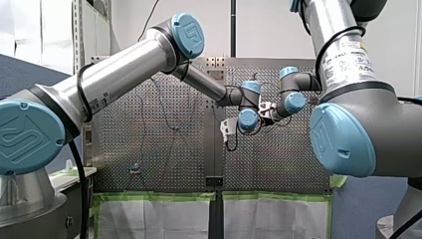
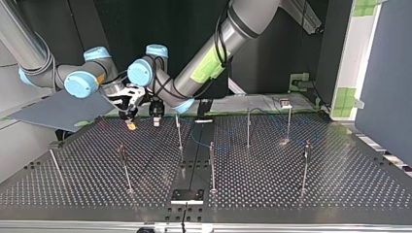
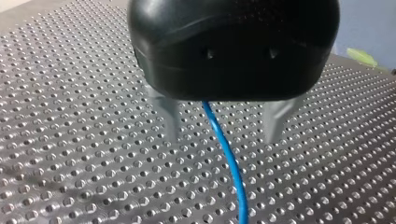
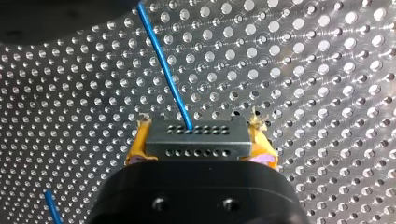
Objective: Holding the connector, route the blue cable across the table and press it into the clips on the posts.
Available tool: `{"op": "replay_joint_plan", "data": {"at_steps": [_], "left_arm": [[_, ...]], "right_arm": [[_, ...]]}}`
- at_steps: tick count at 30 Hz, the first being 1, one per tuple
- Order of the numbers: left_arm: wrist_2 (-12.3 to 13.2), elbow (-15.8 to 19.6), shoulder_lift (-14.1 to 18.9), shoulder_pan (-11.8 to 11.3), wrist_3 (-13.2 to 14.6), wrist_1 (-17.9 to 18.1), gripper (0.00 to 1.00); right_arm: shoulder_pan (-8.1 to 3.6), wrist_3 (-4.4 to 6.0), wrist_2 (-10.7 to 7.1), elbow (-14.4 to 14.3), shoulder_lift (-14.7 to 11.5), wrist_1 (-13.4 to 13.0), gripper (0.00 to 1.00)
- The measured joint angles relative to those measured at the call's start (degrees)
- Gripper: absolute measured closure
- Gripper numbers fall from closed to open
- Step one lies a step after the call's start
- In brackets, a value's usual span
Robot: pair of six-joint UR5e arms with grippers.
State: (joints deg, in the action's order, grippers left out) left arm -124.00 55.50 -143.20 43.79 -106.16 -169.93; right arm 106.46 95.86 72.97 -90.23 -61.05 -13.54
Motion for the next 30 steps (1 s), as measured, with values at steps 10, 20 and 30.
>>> {"op": "replay_joint_plan", "data": {"at_steps": [10, 20, 30], "left_arm": [[-0.04, -0.09, -0.02, 0.12, -0.08, -0.01, 1.0], [-0.93, -0.05, 0.11, -0.19, -1.9, -2.0, 1.0], [-4.26, -0.06, 2.42, -0.1, -3.23, -5.79, 1.0]], "right_arm": [[-0.32, 0.05, -0.05, 0.01, -0.08, 0.01, 1.0], [-0.88, 0.37, -0.02, 0.46, -1.83, 0.11, 1.0], [-0.99, 1.51, -0.62, 1.43, -5.68, 0.66, 1.0]]}}
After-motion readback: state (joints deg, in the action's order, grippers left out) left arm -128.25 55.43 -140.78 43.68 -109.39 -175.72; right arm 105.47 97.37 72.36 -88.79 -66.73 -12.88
